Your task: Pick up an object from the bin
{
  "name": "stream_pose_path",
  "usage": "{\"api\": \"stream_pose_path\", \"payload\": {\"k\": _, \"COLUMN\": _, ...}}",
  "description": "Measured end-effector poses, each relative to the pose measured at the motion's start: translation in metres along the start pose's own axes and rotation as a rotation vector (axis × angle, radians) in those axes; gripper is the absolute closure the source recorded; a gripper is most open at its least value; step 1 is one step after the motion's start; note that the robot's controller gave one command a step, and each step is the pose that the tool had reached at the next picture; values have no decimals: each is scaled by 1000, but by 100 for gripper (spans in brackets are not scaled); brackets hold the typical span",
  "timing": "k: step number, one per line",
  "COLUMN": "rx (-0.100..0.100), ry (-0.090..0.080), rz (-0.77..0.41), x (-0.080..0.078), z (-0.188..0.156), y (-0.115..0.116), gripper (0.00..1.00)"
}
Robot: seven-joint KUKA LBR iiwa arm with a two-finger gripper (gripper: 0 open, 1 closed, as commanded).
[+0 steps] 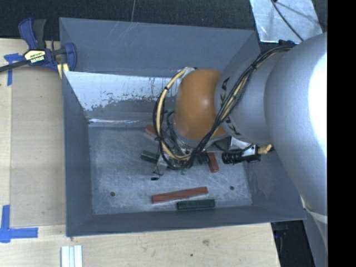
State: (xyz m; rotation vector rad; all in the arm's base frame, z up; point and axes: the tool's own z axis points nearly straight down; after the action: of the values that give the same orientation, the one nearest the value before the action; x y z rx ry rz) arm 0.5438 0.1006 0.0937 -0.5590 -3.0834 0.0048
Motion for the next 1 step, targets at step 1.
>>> {"api": "stream_pose_path", "payload": {"k": 1, "rx": -5, "ry": -9, "rz": -1, "x": -2, "z": -22, "y": 1, "gripper": 100}}
